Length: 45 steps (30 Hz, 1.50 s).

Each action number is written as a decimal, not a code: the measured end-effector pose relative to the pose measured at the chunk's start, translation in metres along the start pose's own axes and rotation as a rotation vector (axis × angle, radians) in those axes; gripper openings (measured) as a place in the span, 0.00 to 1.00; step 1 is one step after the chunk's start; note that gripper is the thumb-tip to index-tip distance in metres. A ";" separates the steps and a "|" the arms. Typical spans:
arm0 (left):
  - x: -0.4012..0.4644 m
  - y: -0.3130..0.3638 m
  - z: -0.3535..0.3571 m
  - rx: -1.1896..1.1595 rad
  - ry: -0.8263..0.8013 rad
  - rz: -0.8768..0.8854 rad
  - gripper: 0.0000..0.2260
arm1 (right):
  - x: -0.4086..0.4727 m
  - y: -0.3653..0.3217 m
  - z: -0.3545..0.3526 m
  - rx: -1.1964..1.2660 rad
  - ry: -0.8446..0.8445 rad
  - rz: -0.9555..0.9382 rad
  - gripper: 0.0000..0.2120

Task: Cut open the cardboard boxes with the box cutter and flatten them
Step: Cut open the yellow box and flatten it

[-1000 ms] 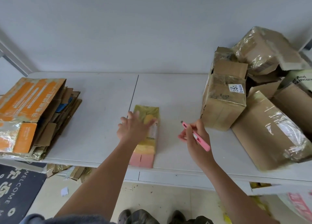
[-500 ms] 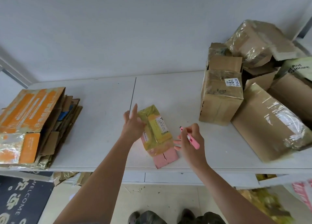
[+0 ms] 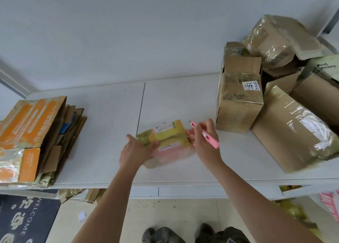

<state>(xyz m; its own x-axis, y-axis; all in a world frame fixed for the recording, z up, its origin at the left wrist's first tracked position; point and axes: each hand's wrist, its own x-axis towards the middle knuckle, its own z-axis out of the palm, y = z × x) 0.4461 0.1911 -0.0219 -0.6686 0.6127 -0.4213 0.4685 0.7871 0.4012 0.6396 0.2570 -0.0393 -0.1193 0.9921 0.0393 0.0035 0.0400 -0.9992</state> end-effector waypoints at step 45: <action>0.009 -0.001 0.032 0.298 -0.050 0.407 0.40 | 0.043 0.029 -0.011 -0.072 -0.342 0.027 0.13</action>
<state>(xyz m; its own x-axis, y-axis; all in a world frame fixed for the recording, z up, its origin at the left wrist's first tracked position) 0.4581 0.1978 -0.0515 -0.3724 0.8712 -0.3200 0.8349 0.4651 0.2945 0.6459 0.3017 -0.0666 -0.4444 0.8958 -0.0042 0.0793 0.0346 -0.9962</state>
